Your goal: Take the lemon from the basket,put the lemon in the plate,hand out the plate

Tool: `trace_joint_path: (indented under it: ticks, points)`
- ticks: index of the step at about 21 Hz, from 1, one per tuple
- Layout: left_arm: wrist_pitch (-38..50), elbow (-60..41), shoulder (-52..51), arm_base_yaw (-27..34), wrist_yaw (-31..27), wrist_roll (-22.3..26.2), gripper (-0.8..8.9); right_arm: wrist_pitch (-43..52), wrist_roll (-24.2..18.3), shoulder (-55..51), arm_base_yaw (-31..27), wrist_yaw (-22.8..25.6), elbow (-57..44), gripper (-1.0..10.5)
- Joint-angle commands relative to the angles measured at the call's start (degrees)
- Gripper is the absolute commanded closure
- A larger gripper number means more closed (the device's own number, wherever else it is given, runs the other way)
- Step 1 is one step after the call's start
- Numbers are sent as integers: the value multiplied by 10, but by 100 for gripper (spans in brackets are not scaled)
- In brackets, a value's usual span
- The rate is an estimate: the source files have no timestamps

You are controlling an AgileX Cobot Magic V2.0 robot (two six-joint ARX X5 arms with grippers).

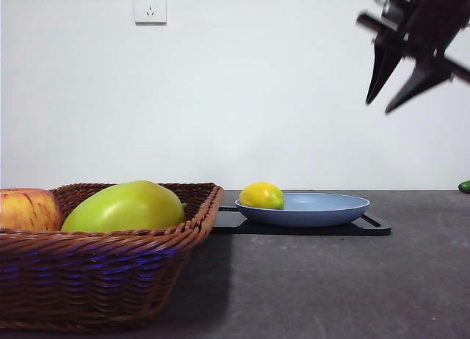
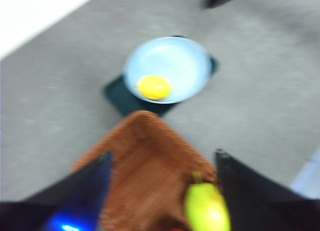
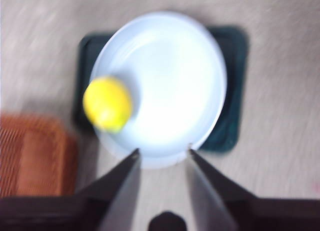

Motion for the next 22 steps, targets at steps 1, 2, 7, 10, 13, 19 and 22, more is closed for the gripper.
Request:
trace_joint_path:
  ticks: [1,2,7,10,13,19,22]
  points:
    - [17,10,8,-2,-27,39,690,-39,-48,-34,18,-1,9,879]
    - [22,10,8,1,-30,52,736,-54,-61,-51,29,-1,9,909]
    - [22,10,11,43,-25,106,809,-95,-90,-138,109,13,-7,945]
    - [28,-7,0,95,-25,106,808,-80,-69,-205,179,159,-42,945]
    - [109,-89,-54,151,-6,101,808,12,-47,-298,243,274,-127,945]
    - [294,-323,-203,201,80,79,808,285,-29,-508,318,371,-390,945]
    - [355,-404,-252,207,101,56,808,341,-32,-577,339,414,-472,945]
